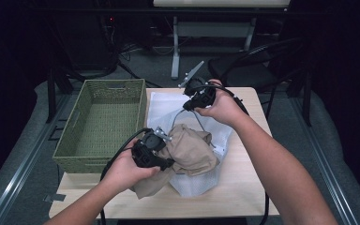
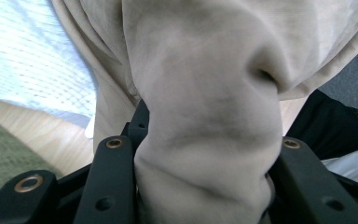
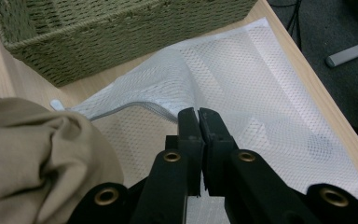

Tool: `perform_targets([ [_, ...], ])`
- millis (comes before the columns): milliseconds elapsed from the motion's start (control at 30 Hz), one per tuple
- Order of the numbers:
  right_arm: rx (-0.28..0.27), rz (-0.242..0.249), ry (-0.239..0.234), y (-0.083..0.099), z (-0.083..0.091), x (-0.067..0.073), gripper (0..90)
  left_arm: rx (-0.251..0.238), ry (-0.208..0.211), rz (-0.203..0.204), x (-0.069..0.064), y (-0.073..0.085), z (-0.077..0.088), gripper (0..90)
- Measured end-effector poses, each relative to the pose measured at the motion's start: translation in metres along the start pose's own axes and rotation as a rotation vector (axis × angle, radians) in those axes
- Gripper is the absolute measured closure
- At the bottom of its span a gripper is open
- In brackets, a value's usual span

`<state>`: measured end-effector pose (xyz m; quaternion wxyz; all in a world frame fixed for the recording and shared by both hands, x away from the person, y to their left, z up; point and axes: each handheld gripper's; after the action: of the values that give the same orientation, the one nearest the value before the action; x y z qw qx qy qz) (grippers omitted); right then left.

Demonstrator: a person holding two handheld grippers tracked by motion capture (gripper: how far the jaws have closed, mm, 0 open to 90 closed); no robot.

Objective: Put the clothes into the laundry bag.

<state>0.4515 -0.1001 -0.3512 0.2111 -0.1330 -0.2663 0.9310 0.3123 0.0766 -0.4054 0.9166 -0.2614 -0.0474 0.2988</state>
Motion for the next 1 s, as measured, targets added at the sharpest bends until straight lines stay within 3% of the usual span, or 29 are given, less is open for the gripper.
perform_targets([
  [333, -0.002, 0.002, 0.001, 0.001, 0.002, 0.001, 88.5, 0.019, 0.017, 0.001, -0.005, 0.001, -0.017, 58.9],
  [1000, 0.0, 0.01, -0.008, 0.005, 0.001, 0.005, 88.6, 0.049, -0.026, 0.04, -0.004, 0.015, -0.042, 59.0],
])
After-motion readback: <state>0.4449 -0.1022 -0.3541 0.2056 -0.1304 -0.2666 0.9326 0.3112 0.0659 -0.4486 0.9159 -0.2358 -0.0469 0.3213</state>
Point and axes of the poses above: each handheld gripper's, and its own axes: z roughly backward along the jaws, y roughly out of its underside, x roughly to its left
